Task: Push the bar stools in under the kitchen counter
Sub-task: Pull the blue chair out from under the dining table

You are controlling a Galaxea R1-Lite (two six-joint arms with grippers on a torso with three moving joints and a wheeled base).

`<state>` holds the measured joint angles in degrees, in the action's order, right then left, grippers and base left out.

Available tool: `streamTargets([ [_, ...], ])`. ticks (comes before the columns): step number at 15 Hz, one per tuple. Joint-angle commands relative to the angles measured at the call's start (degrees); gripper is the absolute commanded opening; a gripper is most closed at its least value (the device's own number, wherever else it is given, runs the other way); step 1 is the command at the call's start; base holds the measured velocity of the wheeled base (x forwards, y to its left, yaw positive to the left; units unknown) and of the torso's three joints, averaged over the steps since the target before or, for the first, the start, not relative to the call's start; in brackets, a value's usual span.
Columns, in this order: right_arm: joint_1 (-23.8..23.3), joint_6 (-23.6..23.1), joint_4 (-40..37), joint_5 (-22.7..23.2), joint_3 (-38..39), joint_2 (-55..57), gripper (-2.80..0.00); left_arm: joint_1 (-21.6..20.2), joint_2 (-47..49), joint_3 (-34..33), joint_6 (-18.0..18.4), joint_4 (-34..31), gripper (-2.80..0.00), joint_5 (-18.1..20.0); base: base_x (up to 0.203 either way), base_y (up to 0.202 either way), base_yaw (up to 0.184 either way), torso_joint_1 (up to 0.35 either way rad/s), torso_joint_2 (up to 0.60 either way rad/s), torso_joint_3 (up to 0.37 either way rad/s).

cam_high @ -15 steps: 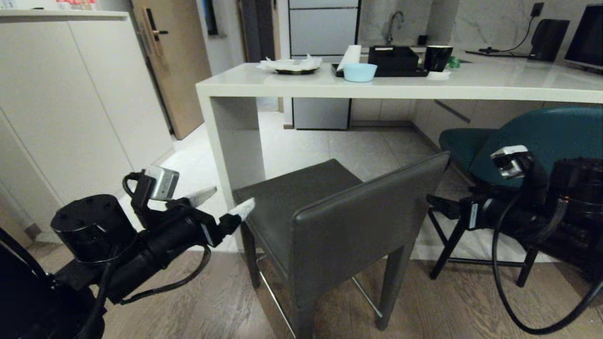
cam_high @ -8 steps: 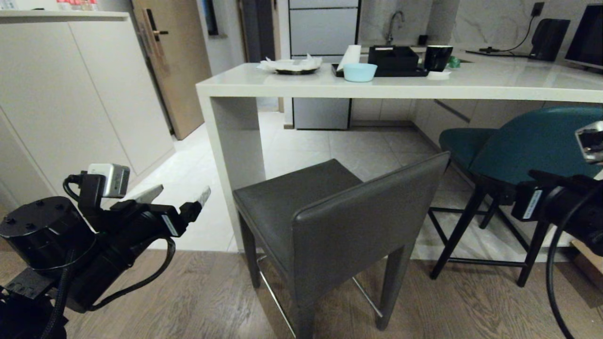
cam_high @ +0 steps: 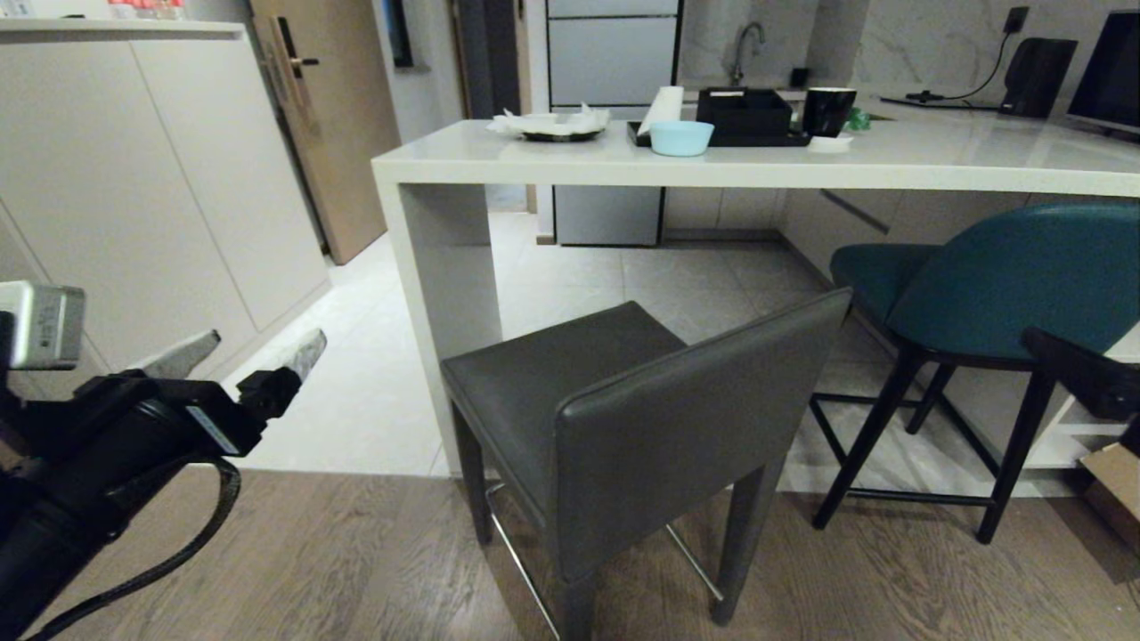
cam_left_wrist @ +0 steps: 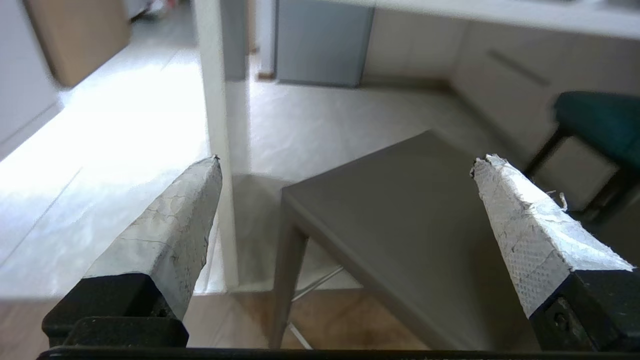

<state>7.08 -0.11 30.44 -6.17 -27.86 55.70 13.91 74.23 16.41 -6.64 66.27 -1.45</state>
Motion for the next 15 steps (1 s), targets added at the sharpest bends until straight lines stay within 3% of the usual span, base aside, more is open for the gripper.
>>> streamTargets([
  [1, -2.61, -0.18, -3.26, 0.07, -0.25, -9.82, 0.00, 0.15, -12.58, 1.64, -0.05, -7.53, 0.00, 0.02, 0.000, 0.000, 0.000, 0.000, 0.00, 0.000],
  [5, -7.27, -0.27, -13.91, 1.02, 1.51, -24.84, 0.00, -0.31, -32.53, 3.59, -0.04, -27.13, 0.00, 0.09, 0.000, 0.000, 0.000, 0.000, 0.00, 0.000],
  [9, -9.47, -0.43, -26.34, 1.48, -0.74, -35.67, 0.00, -6.12, -46.94, 3.18, 1.21, -41.27, 0.00, -0.09, 0.000, 0.000, 0.000, 0.000, 0.00, 0.000],
  [11, -9.65, -2.09, -27.73, 2.38, -0.57, -38.62, 0.00, -8.83, -53.58, 2.93, 4.95, -47.78, 0.00, 0.01, 0.000, 0.000, 0.000, 0.000, 0.00, 0.000],
  [13, -9.67, -3.14, -29.22, 4.07, 0.28, -40.81, 0.00, -10.99, -59.37, 2.16, 6.34, -55.24, 0.00, 1.44, 0.000, 0.000, 0.000, 0.000, 0.00, 0.000],
  [15, -8.77, -3.50, -29.56, 5.30, -0.49, -41.15, 0.00, -12.89, -63.98, -0.74, 6.84, -57.64, 0.00, 4.36, 0.000, 0.000, 0.000, 0.000, 0.00, 0.000],
])
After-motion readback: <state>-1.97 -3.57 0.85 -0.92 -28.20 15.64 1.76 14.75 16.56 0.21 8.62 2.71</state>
